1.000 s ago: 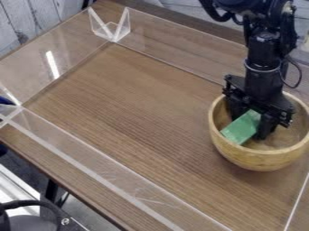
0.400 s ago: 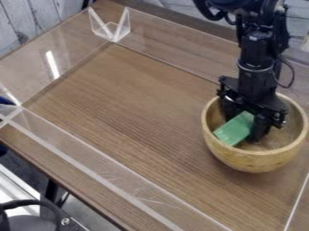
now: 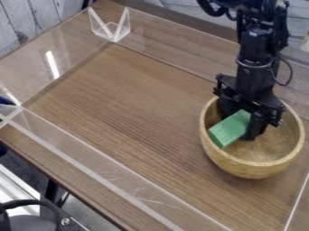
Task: Remove the green block from inside the brown bowl and put it on the table
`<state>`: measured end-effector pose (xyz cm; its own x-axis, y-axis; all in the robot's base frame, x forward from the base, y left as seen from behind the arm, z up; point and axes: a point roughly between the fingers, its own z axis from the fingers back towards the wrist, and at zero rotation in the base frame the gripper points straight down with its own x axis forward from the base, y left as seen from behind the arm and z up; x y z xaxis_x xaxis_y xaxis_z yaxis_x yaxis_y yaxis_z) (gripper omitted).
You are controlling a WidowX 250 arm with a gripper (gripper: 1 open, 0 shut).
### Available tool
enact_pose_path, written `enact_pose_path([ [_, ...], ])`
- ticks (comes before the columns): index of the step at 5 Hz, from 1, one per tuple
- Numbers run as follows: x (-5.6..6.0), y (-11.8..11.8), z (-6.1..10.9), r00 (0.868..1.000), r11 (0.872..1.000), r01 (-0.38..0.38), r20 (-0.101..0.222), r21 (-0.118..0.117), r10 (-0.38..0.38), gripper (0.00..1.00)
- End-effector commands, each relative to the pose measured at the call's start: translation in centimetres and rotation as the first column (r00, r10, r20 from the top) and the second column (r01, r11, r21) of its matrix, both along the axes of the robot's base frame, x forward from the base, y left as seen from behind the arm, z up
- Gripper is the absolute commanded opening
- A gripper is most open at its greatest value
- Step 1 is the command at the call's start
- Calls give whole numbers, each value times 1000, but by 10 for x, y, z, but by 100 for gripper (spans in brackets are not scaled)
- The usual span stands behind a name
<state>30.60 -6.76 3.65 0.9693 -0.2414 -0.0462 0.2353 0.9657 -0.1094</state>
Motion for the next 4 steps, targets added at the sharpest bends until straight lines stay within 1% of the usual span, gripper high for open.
enact_pose_path([
  [1, 14, 11, 34, 994, 999, -32, 103, -12, 33, 0],
  [2, 13, 25, 43, 991, 998, -64, 119, -11, 65, 0],
  [3, 13, 64, 50, 979, 987, -160, 126, -4, 159, 0],
  [4, 17, 97, 44, 974, 981, -192, 122, -4, 191, 0],
])
